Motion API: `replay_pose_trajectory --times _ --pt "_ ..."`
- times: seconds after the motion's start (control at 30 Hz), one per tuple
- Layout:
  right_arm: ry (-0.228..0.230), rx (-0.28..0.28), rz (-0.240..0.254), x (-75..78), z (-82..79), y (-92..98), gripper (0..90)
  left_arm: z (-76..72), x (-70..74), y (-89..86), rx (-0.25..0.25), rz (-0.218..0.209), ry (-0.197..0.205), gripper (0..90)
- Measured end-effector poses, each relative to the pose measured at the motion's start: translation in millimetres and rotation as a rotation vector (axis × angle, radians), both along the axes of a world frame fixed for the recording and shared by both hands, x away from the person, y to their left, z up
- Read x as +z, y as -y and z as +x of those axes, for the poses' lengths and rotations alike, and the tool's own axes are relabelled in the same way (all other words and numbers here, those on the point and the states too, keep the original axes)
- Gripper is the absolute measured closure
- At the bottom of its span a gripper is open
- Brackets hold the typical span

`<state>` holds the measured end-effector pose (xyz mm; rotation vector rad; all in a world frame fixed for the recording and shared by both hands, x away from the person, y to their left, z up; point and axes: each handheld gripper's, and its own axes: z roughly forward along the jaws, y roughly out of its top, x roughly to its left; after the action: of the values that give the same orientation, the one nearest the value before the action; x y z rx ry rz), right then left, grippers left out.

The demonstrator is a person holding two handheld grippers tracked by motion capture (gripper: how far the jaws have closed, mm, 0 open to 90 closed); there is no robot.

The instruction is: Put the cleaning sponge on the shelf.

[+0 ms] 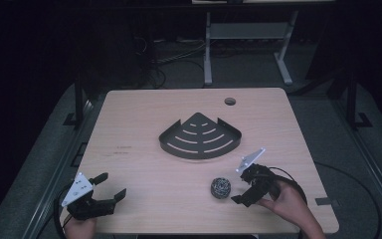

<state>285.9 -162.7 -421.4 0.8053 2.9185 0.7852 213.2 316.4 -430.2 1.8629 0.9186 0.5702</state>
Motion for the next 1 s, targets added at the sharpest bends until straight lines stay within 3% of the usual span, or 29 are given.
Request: replay_pose_trajectory --times 1.0 --pt "-0.024 0.080 -0.035 -3.8 19.1 -36.9 16.1 -0.5 0.6 -1.3 0.001 -0.002 0.002 13.4"
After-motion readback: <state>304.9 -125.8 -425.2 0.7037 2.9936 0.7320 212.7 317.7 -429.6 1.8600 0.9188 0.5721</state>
